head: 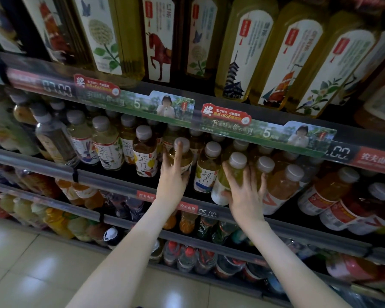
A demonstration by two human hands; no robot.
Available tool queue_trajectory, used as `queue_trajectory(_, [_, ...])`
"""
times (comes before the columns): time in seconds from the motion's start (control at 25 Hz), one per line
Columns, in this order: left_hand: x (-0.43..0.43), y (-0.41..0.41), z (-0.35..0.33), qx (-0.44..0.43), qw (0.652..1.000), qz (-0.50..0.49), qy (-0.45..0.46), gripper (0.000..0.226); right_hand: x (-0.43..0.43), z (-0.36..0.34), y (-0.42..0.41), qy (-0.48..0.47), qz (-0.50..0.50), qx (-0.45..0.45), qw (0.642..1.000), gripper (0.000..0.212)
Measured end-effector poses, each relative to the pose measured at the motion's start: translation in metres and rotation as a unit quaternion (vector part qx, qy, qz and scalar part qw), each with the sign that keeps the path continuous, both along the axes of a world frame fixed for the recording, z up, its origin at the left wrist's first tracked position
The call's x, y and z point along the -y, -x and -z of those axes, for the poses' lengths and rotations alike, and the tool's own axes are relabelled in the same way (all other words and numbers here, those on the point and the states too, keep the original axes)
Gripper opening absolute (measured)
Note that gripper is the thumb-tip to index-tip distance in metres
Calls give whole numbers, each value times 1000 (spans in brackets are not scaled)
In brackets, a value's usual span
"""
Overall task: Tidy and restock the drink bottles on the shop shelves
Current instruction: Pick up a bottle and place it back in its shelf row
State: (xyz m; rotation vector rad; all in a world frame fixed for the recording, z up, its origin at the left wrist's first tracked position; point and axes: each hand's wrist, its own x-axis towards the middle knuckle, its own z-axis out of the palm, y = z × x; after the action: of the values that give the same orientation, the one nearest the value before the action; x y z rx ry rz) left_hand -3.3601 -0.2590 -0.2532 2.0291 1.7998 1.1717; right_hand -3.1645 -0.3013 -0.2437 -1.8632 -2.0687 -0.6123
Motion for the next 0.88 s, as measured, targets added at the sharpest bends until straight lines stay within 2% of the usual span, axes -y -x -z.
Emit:
queue_trajectory(0.08, [-3,1,-1,12,999,20,23,99,0,0,-2,9,3,8,1000,110])
queue_trajectory(0.2, [-2,-4,-6,-2,999,37,-6,97,-1,0,-1,20,0,-15,1000,112])
queue_trajectory(0.44, [0,-11,-8,-53,998,-15,9,100,-1,4,-3,10,-4,-8,1000,103])
queue_trajectory(0.68, [-4,-16,-12,-77,996,-49,17,85,-2,7,-2,5,0,-9,1000,104])
queue_trajectory(0.88, [35,-44,13,-3,999,-13,36,86,10,13,1,-1,15,-23,1000,104])
